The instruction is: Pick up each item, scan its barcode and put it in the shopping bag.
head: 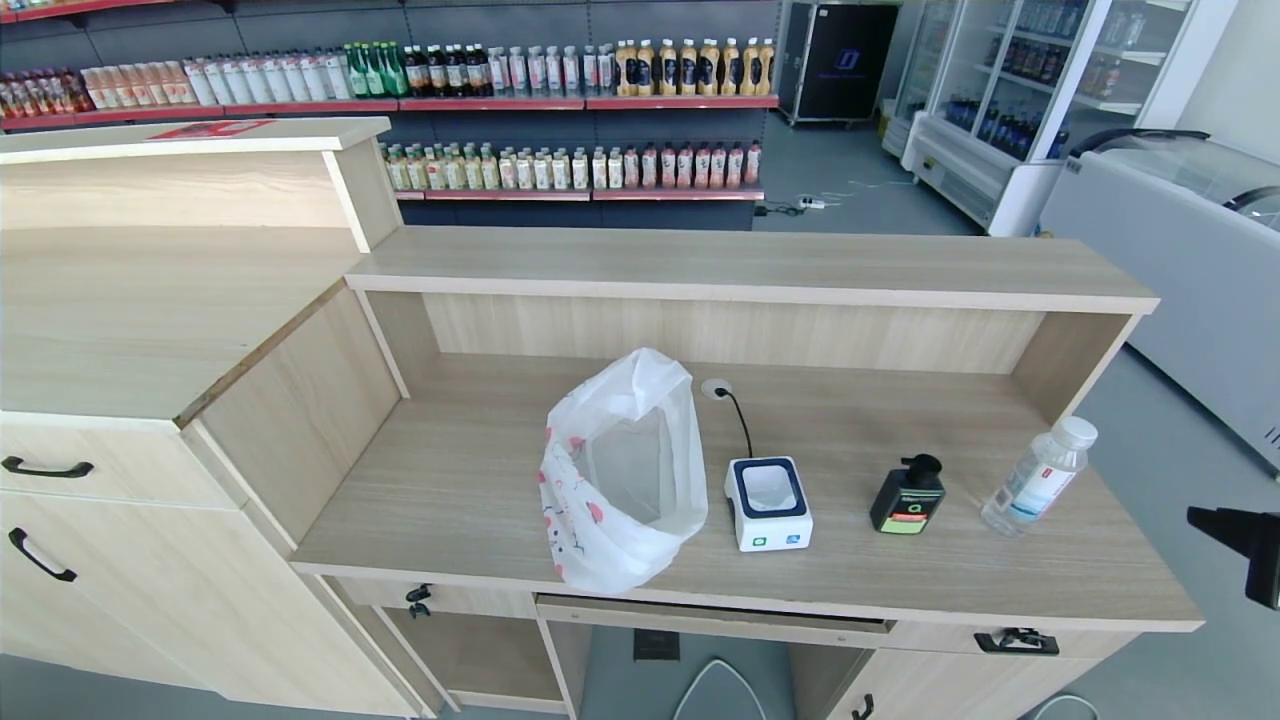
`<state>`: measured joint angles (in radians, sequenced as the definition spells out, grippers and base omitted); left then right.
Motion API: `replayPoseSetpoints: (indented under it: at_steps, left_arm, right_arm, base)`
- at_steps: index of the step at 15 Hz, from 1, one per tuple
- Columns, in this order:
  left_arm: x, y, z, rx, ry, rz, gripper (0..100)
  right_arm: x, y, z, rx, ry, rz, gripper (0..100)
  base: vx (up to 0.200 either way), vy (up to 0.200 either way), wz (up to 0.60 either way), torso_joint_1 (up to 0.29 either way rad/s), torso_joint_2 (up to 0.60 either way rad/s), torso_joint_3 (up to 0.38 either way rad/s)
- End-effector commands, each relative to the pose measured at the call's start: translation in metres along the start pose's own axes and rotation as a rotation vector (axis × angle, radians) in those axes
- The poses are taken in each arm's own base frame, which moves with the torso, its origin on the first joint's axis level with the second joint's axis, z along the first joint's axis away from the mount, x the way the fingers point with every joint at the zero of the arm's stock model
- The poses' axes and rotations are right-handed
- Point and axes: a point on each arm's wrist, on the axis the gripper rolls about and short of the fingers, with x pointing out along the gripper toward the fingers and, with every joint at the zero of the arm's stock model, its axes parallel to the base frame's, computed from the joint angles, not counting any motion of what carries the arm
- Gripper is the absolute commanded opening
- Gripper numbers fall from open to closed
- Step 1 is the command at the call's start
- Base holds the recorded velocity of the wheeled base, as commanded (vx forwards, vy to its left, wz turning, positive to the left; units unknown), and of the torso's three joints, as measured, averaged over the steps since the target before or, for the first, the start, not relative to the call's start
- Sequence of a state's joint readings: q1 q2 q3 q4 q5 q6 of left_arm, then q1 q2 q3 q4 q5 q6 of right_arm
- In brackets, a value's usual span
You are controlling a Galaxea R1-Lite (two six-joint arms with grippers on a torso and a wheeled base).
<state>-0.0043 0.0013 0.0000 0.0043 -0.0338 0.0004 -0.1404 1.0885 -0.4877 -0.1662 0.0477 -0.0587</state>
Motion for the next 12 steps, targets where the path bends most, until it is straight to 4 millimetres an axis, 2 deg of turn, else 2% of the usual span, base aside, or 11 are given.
replayPoseSetpoints:
  at_steps: [1, 3, 6, 8, 12]
  left_arm:
    - [0.000, 0.000, 0.000, 0.000, 0.001, 0.000, 100]
    - [0.000, 0.000, 0.000, 0.001, 0.001, 0.000, 100]
    - [0.000, 0.000, 0.000, 0.000, 0.001, 0.000, 100]
    - [0.000, 0.000, 0.000, 0.000, 0.001, -0.002, 100]
    - [0.000, 0.000, 0.000, 0.000, 0.001, 0.000, 100]
  right_arm:
    - [0.034, -0.019, -0.012, -0.010, 0.118, -0.047, 100]
    - [0.044, -0.051, -0.021, -0.061, 0.168, -0.064, 100]
    - [0.064, -0.083, -0.024, -0.123, 0.178, 0.047, 100]
    - [0.077, -0.091, -0.020, -0.122, 0.186, 0.070, 100]
    - [0.105, -0.103, -0.026, -0.133, 0.239, 0.117, 100]
  base:
    - [0.000, 0.000, 0.00, 0.000, 0.00, 0.000]
    - [0.000, 0.000, 0.00, 0.000, 0.00, 0.000]
    - [0.000, 0.000, 0.00, 0.000, 0.00, 0.000]
    - [0.000, 0.000, 0.00, 0.000, 0.00, 0.000]
    - [0.000, 0.000, 0.00, 0.000, 0.00, 0.000]
